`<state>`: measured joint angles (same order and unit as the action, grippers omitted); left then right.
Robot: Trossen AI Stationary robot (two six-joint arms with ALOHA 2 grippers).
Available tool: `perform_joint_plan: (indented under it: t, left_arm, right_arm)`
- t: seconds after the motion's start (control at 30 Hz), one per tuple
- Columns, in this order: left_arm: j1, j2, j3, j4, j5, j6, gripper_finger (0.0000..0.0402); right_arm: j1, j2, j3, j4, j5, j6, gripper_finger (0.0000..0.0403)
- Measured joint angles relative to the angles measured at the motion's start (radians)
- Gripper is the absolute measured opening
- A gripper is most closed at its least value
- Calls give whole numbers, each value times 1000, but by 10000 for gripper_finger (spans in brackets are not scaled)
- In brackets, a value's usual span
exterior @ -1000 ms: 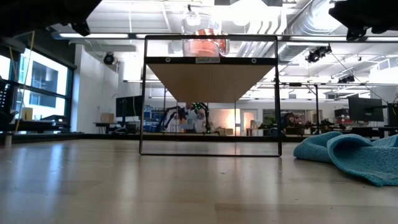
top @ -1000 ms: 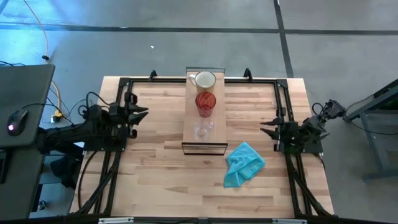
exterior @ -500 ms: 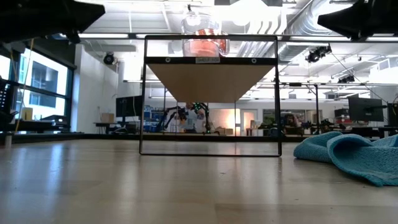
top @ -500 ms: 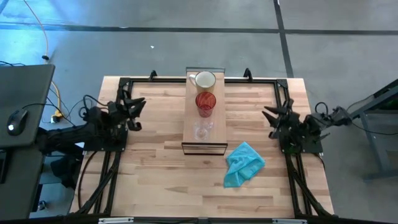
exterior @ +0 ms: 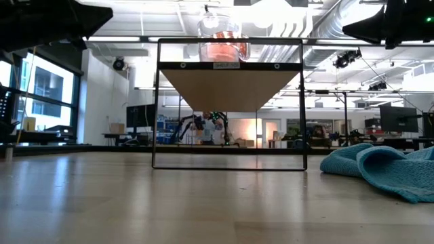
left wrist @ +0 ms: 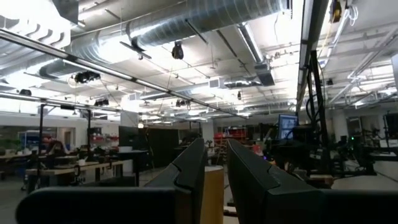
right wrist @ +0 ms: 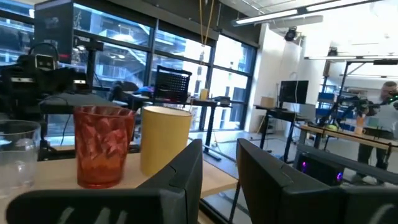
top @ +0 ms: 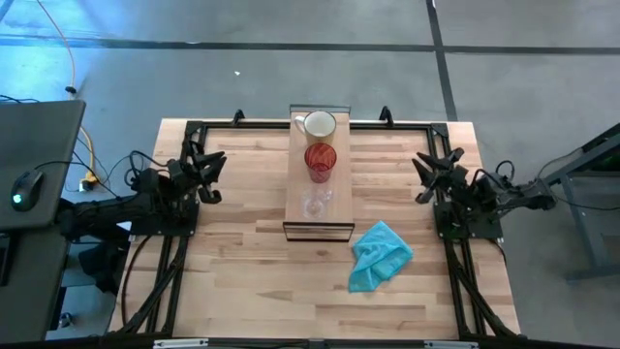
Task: Stack small to large cups/mugs on shelf
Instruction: Return to Home Position
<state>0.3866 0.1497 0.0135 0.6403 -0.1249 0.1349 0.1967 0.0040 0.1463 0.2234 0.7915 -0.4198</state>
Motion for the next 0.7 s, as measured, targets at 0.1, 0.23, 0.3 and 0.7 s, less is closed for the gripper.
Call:
perform_joint_plan:
  t: [0.1,0.23,0.3,0.7]
  left_arm:
    - [0,0,0,-1,0,0,55]
    - [0,0,0,-15,32,-12,55]
    - [0,0,0,-30,83,-17,55]
    - [0,0,0,-135,397,-114,55]
  right_arm:
    - [-31,0,0,0,-27,10,92]
    - [-69,0,0,-17,-147,51,92]
    - [-86,0,0,-47,-222,76,92]
    - [-158,0,0,-192,-608,220,92]
